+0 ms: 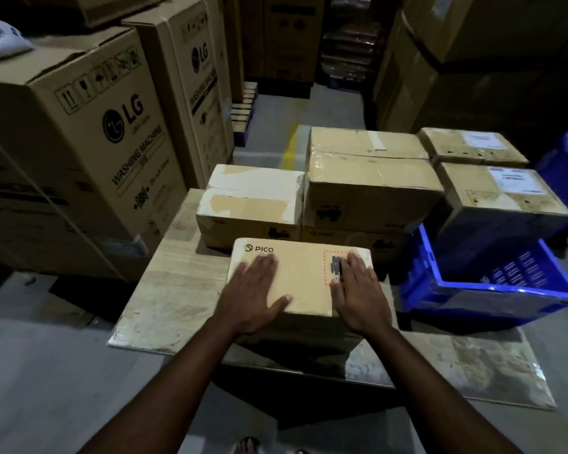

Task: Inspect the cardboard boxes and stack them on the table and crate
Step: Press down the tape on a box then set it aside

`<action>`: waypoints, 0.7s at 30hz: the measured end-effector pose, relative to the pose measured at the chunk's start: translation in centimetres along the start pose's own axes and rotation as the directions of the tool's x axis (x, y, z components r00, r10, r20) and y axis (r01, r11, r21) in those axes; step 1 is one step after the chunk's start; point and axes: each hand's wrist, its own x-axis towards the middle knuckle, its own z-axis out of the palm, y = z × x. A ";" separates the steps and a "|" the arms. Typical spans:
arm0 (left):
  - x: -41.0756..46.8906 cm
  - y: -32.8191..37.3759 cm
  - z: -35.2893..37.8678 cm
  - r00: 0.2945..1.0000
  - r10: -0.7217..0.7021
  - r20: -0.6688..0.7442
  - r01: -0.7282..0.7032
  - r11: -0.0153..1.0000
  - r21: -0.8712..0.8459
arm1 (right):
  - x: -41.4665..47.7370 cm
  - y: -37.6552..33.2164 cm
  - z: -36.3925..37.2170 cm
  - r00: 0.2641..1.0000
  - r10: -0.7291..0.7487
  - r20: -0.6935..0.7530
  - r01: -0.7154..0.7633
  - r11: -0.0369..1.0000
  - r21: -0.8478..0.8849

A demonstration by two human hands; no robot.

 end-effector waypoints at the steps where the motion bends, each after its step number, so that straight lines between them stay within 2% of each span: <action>1: -0.3 -0.9 0.0 0.998 -0.060 -0.022 0.060 0.998 -0.019 | -0.2 0.5 0.2 0.998 0.059 -0.027 -0.057 0.994 0.091; 4: -1.4 -2.7 0.3 0.983 -0.165 -0.085 0.156 0.982 -0.105 | -1.7 1.8 0.0 0.964 0.260 -0.046 -0.223 0.895 0.385; 6: -1.7 -2.5 0.6 0.980 -0.177 -0.096 0.159 0.973 -0.167 | -2.6 2.2 -0.1 0.922 0.380 0.069 -0.347 0.734 0.584; 8: -1.5 -1.9 0.7 0.971 -0.223 -0.080 0.201 0.955 -0.219 | -2.9 2.2 -0.1 0.885 0.425 0.190 -0.420 0.552 0.720; 11: -0.7 -1.8 0.0 0.963 -0.267 -0.039 0.243 0.921 -0.305 | -2.6 2.4 -0.3 0.870 0.434 0.234 -0.421 0.408 0.810; 16: -0.6 -2.2 -1.4 0.960 -0.279 0.018 0.237 0.779 -0.580 | -2.8 2.2 -3.3 0.907 0.397 0.139 -0.296 0.368 0.881; 19: -0.7 -1.7 -1.0 0.955 -0.281 0.090 0.255 0.632 -0.731 | -2.8 2.3 -6.7 0.949 0.305 0.079 -0.183 0.329 0.927; 21: -0.5 -0.8 -0.7 0.944 -0.291 0.153 0.288 0.508 -0.812 | -2.6 1.8 -8.9 0.973 0.228 0.035 -0.120 0.371 0.921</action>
